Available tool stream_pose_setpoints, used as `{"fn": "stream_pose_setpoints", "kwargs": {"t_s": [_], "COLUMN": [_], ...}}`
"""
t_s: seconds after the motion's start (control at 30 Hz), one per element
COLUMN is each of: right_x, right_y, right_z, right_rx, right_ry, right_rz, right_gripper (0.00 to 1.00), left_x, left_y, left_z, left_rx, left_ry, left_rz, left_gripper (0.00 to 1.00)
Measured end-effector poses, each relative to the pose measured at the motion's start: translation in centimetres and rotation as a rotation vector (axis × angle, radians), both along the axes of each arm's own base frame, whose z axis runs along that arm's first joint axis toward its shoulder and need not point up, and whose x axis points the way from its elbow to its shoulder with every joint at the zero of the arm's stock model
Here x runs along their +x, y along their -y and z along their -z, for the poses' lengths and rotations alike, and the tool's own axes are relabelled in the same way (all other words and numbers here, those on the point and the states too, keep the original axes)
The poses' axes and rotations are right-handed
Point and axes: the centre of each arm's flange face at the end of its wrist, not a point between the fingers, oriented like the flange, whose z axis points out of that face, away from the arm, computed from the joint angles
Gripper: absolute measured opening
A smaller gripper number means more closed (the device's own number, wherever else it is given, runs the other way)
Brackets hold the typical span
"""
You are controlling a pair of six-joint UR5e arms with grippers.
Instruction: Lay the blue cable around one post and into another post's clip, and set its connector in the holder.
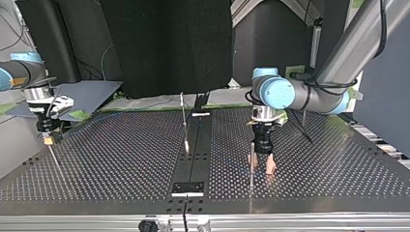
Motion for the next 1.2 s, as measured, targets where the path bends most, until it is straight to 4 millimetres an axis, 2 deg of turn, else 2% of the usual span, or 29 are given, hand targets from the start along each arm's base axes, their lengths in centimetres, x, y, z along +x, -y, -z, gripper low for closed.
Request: {"fn": "stream_pose_setpoints", "kwargs": {"t_s": [0.1,0.17,0.2,0.27,0.3,0.37,0.4,0.43,0.47,0.5,0.57,0.63,1.2], "right_x": [0.01,0.01,0.02,0.01,0.01,0.01,0.01,0.00,0.00,-0.01,-0.02,-0.02,0.07], "right_y": [0.00,0.00,0.00,0.00,-0.02,-0.03,-0.04,-0.05,-0.06,-0.08,-0.09,-0.10,-0.07], "right_z": [0.00,0.00,0.01,0.01,0.01,0.00,0.01,0.01,0.01,0.01,-0.11,-0.06,0.03], "right_rx": [-0.001,-0.002,-0.003,-0.004,-0.003,-0.003,-0.002,-0.002,-0.001,0.000,-0.002,0.000,-0.002], "right_ry": [-0.002,-0.005,-0.008,-0.011,-0.013,-0.015,-0.017,-0.018,-0.019,-0.020,-0.021,-0.022,-0.019], "right_rz": [0.001,0.002,0.002,0.003,0.004,0.005,0.005,0.005,0.005,0.005,0.006,0.006,0.004], "right_gripper": [0.03,0.24,0.24,0.50,0.50,0.66,0.66,0.78,0.84,0.84,0.95,0.99,0.99], "left_x": [0.00,0.00,-0.01,0.00,0.00,0.00,-0.01,-0.01,-0.01,-0.01,-0.01,0.01,0.01], "left_y": [0.00,0.00,0.00,0.00,0.00,0.00,0.00,0.00,0.00,0.00,0.00,0.00,0.01], "left_z": [-0.01,0.00,0.01,0.03,0.04,0.02,0.02,0.01,0.02,0.02,0.04,0.01,0.00], "left_rx": [0.001,0.001,0.002,0.002,0.002,0.002,0.002,0.002,0.003,0.003,0.003,0.003,0.004], "left_ry": [0.000,0.000,-0.001,-0.001,-0.001,-0.001,-0.001,-0.001,-0.001,-0.001,-0.002,-0.001,0.001], "left_rz": [0.000,0.000,0.000,0.000,0.000,0.000,0.000,0.000,0.000,0.000,0.000,0.000,0.000], "left_gripper": [1.00,1.00,1.00,1.00,1.00,1.00,1.00,1.00,1.00,1.00,1.00,1.00,1.00]}}
